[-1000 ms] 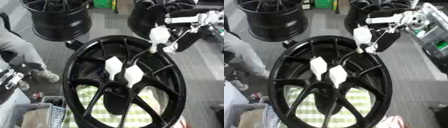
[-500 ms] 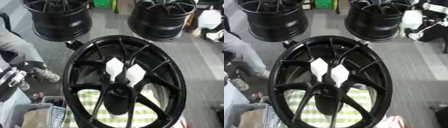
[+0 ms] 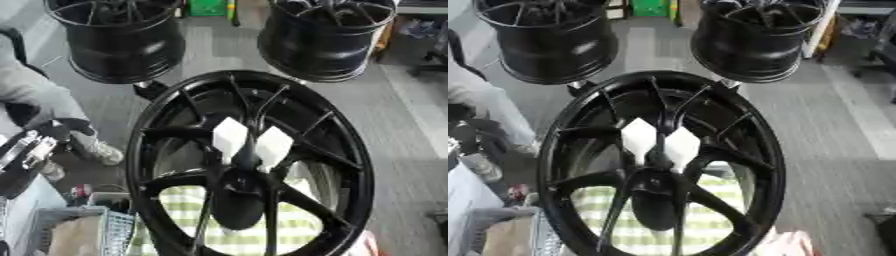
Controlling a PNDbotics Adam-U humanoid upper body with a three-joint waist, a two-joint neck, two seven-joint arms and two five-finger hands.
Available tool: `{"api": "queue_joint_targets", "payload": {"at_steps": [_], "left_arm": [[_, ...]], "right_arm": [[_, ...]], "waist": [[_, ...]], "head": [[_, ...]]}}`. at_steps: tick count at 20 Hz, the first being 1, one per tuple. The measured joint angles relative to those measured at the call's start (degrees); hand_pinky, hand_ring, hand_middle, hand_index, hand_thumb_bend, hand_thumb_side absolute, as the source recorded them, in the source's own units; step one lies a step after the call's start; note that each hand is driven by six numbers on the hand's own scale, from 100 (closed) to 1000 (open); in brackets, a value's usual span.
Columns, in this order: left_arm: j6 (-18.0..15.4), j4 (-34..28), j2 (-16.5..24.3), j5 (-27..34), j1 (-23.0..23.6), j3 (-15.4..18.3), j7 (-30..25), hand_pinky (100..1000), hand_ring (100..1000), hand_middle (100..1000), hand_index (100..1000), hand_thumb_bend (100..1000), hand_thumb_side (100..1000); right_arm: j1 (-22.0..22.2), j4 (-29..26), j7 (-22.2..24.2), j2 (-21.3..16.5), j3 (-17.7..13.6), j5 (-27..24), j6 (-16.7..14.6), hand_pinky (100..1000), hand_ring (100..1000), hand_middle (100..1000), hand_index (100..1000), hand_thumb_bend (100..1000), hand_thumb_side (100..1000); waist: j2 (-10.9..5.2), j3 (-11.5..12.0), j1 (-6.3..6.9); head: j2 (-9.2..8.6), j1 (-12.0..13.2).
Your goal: Pull the pin out of the wheel hub.
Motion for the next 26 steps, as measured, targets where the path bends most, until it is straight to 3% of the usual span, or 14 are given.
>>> {"api": "queue_joint_targets", "payload": {"at_steps": [6,10,17,18,22,26], "left_arm": [[-0.1,0.0,-0.2,0.1,0.0,0.1,0.2,558,516,673,802,100,808],[-0.1,0.0,-0.3,0.1,0.0,0.1,0.2,558,516,673,801,100,808],[0.1,0.0,-0.3,0.2,0.0,0.1,0.2,558,516,672,801,100,812],[0.1,0.0,-0.3,0.2,0.1,0.1,0.1,558,516,672,801,100,813],[0.2,-0.1,-0.6,0.2,0.1,0.1,0.1,558,516,672,801,100,815],[0.3,-0.2,-0.8,0.2,0.1,0.1,0.0,558,516,672,800,100,815]], "right_arm": [[2.6,-2.6,-9.0,6.7,-4.9,4.4,3.0,791,844,887,957,100,581],[2.7,-6.3,-13.6,8.7,-5.7,4.8,2.3,735,785,837,939,100,518],[2.1,-14.4,-24.2,13.5,-4.7,0.2,-2.9,635,664,738,896,100,460],[2.1,-15.6,-26.0,14.6,-4.3,-1.0,-3.9,623,652,724,885,100,522],[1.6,-20.1,-33.2,19.1,-1.8,-6.7,-8.7,600,629,705,866,100,578],[0.2,-22.2,-37.1,22.6,1.7,-11.6,-13.2,591,617,695,854,100,617]], "waist": [[-0.2,-0.3,0.06],[-0.33,-0.2,0.1],[-0.21,0.4,0.17],[-0.14,0.5,0.17],[0.09,0.7,0.19],[0.19,0.7,0.21]], "head": [[0.0,0.2],[0.0,0.1],[0.0,0.1],[0.0,0.1],[0.0,0.1],[0.0,0.0]]}}
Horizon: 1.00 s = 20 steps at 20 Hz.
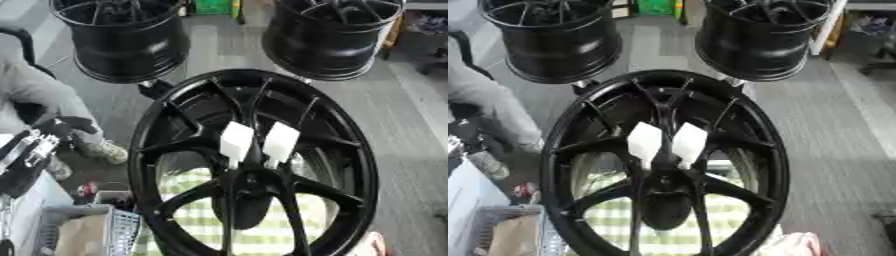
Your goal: Pull the pin out of the wheel hub.
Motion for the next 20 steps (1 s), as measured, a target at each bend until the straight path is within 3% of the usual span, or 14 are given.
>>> {"api": "queue_joint_targets", "payload": {"at_steps": [9,20], "left_arm": [[0.1,0.0,-0.1,0.1,0.1,0.0,0.1,556,515,670,800,100,813],[0.0,0.0,-0.4,0.1,0.1,0.0,0.2,557,515,670,799,100,813]], "right_arm": [[-2.7,0.6,-1.3,6.6,3.5,-3.1,-5.8,591,619,694,847,100,675],[-3.1,1.7,0.0,7.7,4.5,-3.7,-7.1,593,618,693,845,100,689]], "waist": [[-0.01,-0.2,0.34],[0.14,-0.3,0.35]], "head": [[0.0,-0.2],[0.0,-0.4]]}}
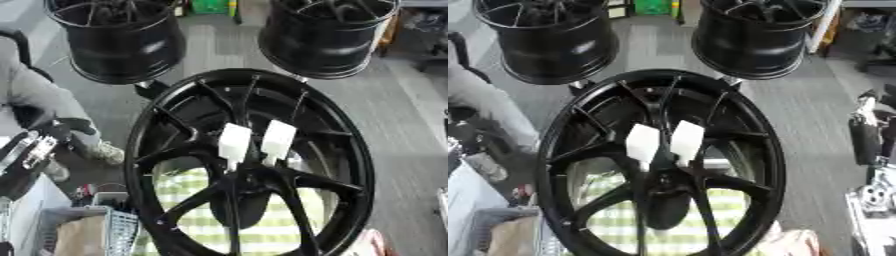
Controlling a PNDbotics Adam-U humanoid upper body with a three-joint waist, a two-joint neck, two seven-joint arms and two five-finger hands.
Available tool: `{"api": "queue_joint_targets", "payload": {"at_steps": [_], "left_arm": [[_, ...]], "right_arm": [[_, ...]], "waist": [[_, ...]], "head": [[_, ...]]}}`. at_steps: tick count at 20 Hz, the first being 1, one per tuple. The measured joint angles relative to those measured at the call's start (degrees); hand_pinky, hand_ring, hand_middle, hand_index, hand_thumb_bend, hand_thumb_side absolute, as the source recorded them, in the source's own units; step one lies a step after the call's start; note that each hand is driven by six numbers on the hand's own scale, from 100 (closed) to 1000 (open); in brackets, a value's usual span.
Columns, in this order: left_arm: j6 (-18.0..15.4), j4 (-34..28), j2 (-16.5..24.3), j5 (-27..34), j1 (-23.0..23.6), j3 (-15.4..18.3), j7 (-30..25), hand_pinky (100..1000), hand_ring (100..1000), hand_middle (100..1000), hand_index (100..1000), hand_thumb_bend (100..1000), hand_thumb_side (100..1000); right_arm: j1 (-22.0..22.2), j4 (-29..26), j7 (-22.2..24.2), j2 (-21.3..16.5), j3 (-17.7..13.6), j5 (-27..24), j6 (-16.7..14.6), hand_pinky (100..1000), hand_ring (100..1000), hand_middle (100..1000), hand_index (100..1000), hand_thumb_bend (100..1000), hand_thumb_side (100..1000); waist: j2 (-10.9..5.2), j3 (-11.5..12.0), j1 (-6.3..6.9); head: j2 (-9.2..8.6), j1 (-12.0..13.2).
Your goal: Pull the pin out of the wheel hub.
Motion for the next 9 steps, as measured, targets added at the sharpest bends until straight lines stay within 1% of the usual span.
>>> {"api": "queue_joint_targets", "payload": {"at_steps": [9], "left_arm": [[0.0,0.0,0.0,0.0,0.0,0.0,0.0,557,516,671,799,100,812]], "right_arm": [[-0.1,0.3,0.6,0.1,0.3,-0.2,0.0,593,618,692,846,100,695]], "waist": [[0.0,0.2,-0.02]], "head": [[0.0,0.0]]}}
